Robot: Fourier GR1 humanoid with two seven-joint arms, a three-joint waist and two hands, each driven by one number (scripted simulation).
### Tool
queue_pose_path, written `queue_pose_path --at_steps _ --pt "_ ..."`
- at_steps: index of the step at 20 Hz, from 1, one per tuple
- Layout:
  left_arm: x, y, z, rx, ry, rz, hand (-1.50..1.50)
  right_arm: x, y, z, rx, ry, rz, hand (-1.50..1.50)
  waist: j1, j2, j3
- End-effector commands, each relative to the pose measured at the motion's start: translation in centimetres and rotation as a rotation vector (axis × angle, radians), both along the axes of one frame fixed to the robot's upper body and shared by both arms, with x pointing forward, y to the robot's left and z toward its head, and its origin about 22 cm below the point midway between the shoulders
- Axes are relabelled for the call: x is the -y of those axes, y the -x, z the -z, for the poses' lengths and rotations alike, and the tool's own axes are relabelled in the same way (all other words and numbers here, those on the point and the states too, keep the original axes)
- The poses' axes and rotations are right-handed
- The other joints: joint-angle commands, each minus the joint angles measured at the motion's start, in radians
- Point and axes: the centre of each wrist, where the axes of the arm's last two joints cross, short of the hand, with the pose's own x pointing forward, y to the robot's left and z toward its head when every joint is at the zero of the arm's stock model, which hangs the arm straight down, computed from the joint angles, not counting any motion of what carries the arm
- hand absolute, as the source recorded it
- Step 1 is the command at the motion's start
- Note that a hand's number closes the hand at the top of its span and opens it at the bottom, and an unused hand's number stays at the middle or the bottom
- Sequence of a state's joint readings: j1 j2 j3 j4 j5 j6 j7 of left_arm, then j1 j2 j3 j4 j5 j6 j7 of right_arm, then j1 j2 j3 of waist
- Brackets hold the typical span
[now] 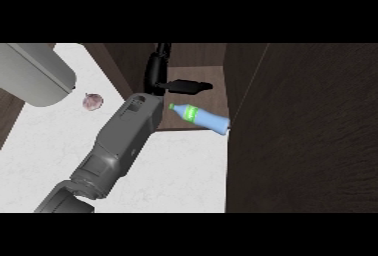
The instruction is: Pick up the bottled water, place it into the cabinet and close the cabinet
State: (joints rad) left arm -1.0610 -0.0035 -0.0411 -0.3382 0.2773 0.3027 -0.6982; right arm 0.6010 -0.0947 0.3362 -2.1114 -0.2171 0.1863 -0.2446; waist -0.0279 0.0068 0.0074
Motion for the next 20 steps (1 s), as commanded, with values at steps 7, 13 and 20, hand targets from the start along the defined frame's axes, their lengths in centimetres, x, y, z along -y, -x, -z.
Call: queue_pose_path --at_steps 7,13,20 --pt "-1.7 2.2 2.3 -0.056 0.157 0.026 -1.5 1.2 0.7 -1.0 -0.02 0.017 0.028 -1.5 0.073 -0.029 -0.008" --pt "-2.7 5.4 3.6 -0.066 0.232 0.088 -1.5 -0.1 0.8 -0.5 -0.035 -0.005 0.02 -1.5 0.087 -0.031 -0.007" --pt "-1.5 11.5 3.2 -0.054 0.282 0.154 -1.5 0.2 1.0 -0.7 -0.036 0.009 0.039 -1.5 0.093 -0.032 -0.007"
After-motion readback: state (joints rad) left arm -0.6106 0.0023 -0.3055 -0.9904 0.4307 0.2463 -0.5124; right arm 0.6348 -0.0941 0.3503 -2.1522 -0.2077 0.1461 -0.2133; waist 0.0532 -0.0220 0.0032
